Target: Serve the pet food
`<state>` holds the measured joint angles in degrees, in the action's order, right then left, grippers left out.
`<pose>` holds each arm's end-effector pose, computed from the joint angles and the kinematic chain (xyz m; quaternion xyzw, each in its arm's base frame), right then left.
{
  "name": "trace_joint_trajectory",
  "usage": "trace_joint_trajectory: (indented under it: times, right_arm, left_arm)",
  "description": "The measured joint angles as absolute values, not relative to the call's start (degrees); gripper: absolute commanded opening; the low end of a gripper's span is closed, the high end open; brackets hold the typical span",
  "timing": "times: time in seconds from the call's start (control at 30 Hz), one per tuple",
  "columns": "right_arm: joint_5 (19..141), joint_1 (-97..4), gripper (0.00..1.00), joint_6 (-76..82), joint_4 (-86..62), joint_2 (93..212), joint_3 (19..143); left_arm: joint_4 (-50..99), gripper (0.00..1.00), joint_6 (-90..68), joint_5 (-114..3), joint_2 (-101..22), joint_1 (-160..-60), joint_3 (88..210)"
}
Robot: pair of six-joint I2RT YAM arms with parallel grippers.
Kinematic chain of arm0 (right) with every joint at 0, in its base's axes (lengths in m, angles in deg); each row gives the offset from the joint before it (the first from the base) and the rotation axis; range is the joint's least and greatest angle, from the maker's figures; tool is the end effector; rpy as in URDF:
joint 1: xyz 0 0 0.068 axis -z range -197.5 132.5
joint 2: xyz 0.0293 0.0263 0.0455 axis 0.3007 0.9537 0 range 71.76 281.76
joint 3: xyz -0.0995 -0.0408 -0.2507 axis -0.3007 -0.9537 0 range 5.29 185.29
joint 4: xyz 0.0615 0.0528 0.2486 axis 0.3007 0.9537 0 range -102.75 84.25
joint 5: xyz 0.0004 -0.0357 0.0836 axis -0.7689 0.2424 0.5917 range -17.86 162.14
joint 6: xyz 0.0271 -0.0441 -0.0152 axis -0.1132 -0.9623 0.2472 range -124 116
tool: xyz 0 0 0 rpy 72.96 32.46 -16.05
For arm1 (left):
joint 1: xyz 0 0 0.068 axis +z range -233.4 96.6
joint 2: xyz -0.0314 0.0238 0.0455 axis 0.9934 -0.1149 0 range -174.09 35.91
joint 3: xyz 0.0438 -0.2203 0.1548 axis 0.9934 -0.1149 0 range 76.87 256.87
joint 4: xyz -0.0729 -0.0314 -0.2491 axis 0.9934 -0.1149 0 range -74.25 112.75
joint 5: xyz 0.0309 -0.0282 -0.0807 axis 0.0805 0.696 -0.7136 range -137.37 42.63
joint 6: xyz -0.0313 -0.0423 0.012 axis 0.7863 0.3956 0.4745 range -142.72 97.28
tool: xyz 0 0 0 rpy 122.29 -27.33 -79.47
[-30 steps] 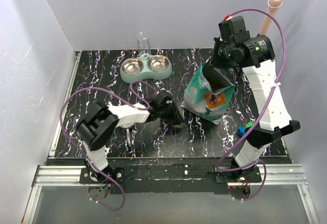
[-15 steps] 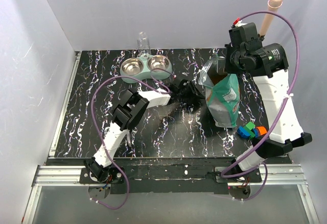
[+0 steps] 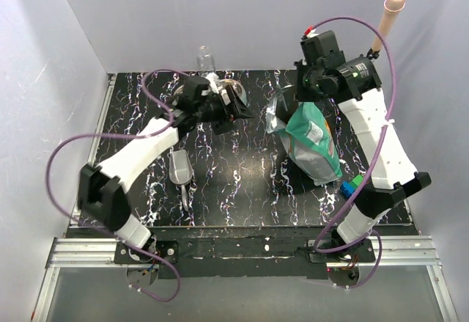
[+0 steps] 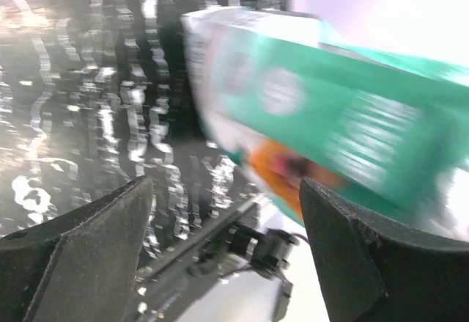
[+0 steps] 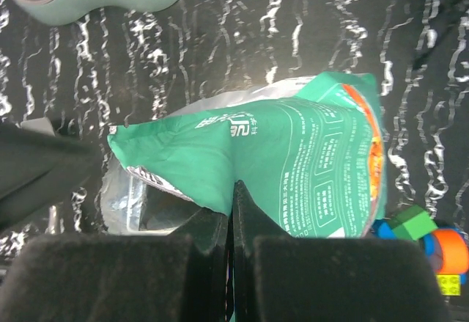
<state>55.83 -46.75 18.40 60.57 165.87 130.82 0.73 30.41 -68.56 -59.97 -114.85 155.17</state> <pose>0.2642 0.1365 0.4835 0.0037 0.9058 0.0592 0.4196 0.3186 -0.2099 0.2908 -0.0904 0.8882 -0.4048 0.1977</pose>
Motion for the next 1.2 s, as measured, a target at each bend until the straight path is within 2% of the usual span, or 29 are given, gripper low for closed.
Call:
trace_joint_trajectory:
  times: [0.17, 0.27, 0.4, 0.53, 0.63, 0.83, 1.2]
  right_arm:
    - [58.5, -50.1, 0.01, 21.0, 60.7, 168.9, 132.1]
    - [59.3, -52.1, 0.01, 21.6, 60.9, 170.7, 133.1]
    - [60.2, -54.0, 0.01, 21.8, 60.9, 172.3, 133.4]
    - [60.5, -54.5, 0.01, 21.7, 60.9, 172.4, 133.3]
    - [60.6, -54.5, 0.01, 21.5, 60.9, 172.4, 133.2]
    - [60.7, -55.0, 0.01, 20.1, 61.2, 172.3, 133.1]
    - [61.5, -55.6, 0.01, 18.7, 60.3, 170.4, 129.9]
  left_arm:
    - [3.5, 0.81, 38.9, -72.3, -42.0, -114.9, 151.2]
    - [6.7, 0.82, 44.3, -73.9, -37.9, -114.9, 147.3]
    - [2.8, 0.78, 43.4, -73.2, -40.8, -114.9, 148.0]
    - [-4.8, 0.74, 36.0, -70.7, -47.2, -114.9, 154.9]
    - [-7.4, 0.65, 30.9, -69.0, -50.6, -114.9, 158.1]
    - [-4.4, 0.6, 28.6, -72.4, -52.5, -115.1, 156.9]
    - [4.0, 0.72, 31.7, -76.5, -47.6, -115.8, 150.7]
